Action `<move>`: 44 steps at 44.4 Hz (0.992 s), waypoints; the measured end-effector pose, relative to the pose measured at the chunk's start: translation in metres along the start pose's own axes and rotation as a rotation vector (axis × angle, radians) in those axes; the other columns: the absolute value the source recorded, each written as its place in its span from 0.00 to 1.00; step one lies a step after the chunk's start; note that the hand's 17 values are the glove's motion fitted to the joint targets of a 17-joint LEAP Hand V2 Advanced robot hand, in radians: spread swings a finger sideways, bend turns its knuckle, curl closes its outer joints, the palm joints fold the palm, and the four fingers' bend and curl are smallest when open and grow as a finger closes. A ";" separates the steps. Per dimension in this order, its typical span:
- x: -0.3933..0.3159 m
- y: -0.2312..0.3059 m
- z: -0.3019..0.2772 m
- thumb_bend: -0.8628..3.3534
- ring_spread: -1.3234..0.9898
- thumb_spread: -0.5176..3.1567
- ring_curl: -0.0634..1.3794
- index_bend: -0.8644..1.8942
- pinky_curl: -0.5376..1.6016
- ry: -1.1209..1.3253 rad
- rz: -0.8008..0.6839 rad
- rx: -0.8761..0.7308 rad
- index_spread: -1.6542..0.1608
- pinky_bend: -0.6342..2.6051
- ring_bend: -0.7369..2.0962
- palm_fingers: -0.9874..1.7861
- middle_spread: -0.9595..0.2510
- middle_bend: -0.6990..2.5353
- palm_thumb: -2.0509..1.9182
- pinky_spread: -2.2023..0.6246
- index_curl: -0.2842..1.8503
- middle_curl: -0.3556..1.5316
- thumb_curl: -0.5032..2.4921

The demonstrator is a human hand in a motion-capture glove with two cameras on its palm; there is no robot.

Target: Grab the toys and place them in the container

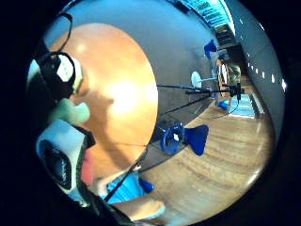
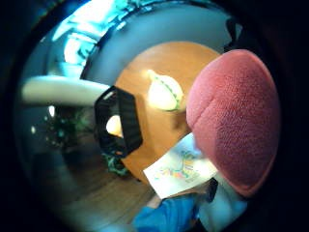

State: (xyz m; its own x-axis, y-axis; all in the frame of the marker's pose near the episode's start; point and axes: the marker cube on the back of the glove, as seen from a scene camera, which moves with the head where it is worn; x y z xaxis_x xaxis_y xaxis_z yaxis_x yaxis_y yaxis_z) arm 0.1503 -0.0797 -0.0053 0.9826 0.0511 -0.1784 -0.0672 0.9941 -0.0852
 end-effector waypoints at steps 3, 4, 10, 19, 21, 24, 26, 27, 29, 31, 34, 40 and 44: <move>-0.020 0.002 -0.014 0.26 0.36 0.31 0.48 0.50 0.45 0.018 0.010 0.037 0.70 0.55 0.62 0.67 0.38 0.40 0.71 0.63 0.27 0.53 0.45; -0.029 0.003 -0.019 0.26 0.36 0.31 0.49 0.50 0.45 0.013 0.002 0.049 0.70 0.55 0.62 0.67 0.38 0.40 0.71 0.63 0.27 0.53 0.45; -0.078 0.005 -0.037 0.25 0.35 0.30 0.49 0.50 0.45 0.002 -0.006 0.131 0.70 0.55 0.63 0.66 0.36 0.40 0.70 0.63 0.28 0.55 0.47; -0.162 0.004 -0.051 0.25 0.35 0.29 0.50 0.49 0.45 -0.055 -0.119 0.199 0.69 0.55 0.63 0.66 0.34 0.39 0.70 0.63 0.30 0.59 0.48; -0.179 0.003 -0.049 0.25 0.35 0.29 0.50 0.49 0.46 -0.048 -0.159 0.199 0.69 0.56 0.63 0.66 0.34 0.39 0.70 0.63 0.31 0.59 0.49; -0.214 0.001 -0.046 0.25 0.35 0.29 0.50 0.49 0.46 -0.048 -0.157 0.204 0.69 0.55 0.63 0.66 0.33 0.39 0.70 0.63 0.32 0.60 0.49; -0.241 0.000 -0.041 0.25 0.35 0.29 0.50 0.49 0.46 -0.045 -0.112 0.202 0.69 0.55 0.63 0.67 0.33 0.38 0.70 0.63 0.32 0.61 0.50; -0.256 0.000 -0.038 0.25 0.35 0.29 0.50 0.49 0.46 -0.045 -0.080 0.200 0.69 0.55 0.63 0.67 0.32 0.38 0.70 0.63 0.32 0.61 0.50; -0.281 0.001 -0.032 0.25 0.35 0.29 0.50 0.49 0.46 -0.041 -0.088 0.200 0.69 0.55 0.63 0.66 0.32 0.38 0.70 0.63 0.33 0.62 0.50; -0.299 0.007 -0.025 0.25 0.35 0.29 0.50 0.49 0.46 -0.041 -0.214 0.201 0.69 0.55 0.63 0.66 0.32 0.38 0.70 0.63 0.34 0.63 0.51; -0.309 0.011 -0.017 0.25 0.35 0.29 0.50 0.48 0.46 -0.137 -0.279 0.194 0.69 0.55 0.63 0.66 0.31 0.37 0.70 0.63 0.34 0.64 0.51; -0.293 0.012 0.007 0.24 0.35 0.29 0.50 0.47 0.46 -0.099 -0.345 0.179 0.69 0.56 0.63 0.65 0.31 0.36 0.70 0.63 0.36 0.65 0.52; -0.300 0.014 0.019 0.24 0.35 0.29 0.50 0.46 0.46 -0.108 -0.382 0.132 0.69 0.56 0.62 0.64 0.31 0.35 0.70 0.63 0.37 0.66 0.52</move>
State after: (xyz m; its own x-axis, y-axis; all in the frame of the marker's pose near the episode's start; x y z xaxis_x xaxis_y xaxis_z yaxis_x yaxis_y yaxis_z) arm -0.1417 -0.0796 0.0657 0.9456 -0.3209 -0.0543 0.3215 0.9469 0.0027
